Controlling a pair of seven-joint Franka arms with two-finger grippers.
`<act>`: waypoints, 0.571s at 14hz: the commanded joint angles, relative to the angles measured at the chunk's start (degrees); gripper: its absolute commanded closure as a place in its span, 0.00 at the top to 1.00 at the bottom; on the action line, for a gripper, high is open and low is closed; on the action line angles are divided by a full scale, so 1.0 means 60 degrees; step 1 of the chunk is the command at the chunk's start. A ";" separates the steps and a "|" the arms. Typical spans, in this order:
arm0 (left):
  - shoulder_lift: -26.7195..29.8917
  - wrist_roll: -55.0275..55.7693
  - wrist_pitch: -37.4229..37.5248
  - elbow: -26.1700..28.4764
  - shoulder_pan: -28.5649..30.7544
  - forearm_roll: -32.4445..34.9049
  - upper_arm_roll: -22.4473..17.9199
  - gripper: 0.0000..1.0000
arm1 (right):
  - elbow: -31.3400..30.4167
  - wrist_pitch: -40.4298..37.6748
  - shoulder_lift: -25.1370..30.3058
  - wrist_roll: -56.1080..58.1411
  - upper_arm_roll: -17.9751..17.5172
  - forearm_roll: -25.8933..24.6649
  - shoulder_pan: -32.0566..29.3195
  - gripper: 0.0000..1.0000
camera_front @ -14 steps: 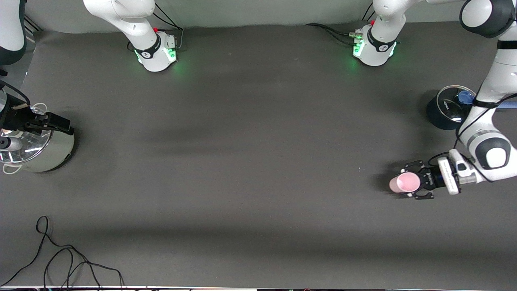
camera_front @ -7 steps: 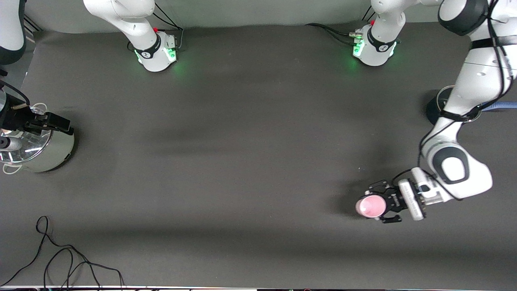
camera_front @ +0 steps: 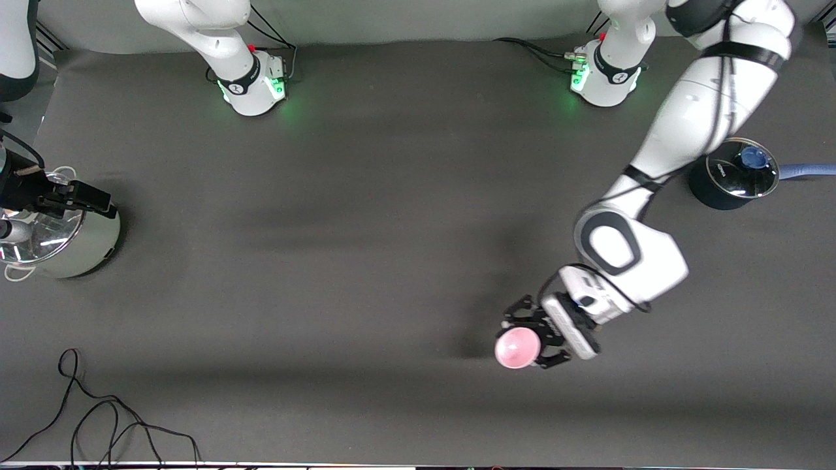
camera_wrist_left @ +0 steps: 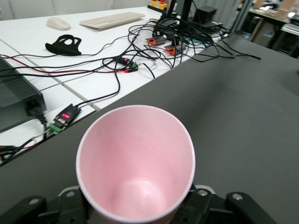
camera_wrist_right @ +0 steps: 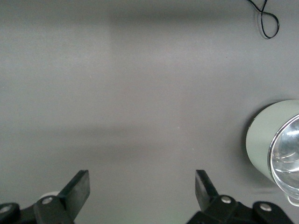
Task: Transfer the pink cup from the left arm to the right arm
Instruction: 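Lift the pink cup and carry it toward the table's middle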
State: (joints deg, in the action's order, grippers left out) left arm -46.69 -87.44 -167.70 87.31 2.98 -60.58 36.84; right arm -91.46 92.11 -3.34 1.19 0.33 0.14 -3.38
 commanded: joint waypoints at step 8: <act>0.0135 0.2987 -0.4449 -0.0987 -0.4023 -0.0187 -0.0236 0.00 | 0.0507 -0.0103 -0.0323 0.0153 -0.0025 0.0577 0.0197 1.00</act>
State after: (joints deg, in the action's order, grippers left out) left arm -46.57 -70.40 -191.78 82.05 -18.12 -60.57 36.93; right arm -90.91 92.13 -3.89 1.20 -0.09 2.01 -3.12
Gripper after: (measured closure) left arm 0.308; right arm 0.000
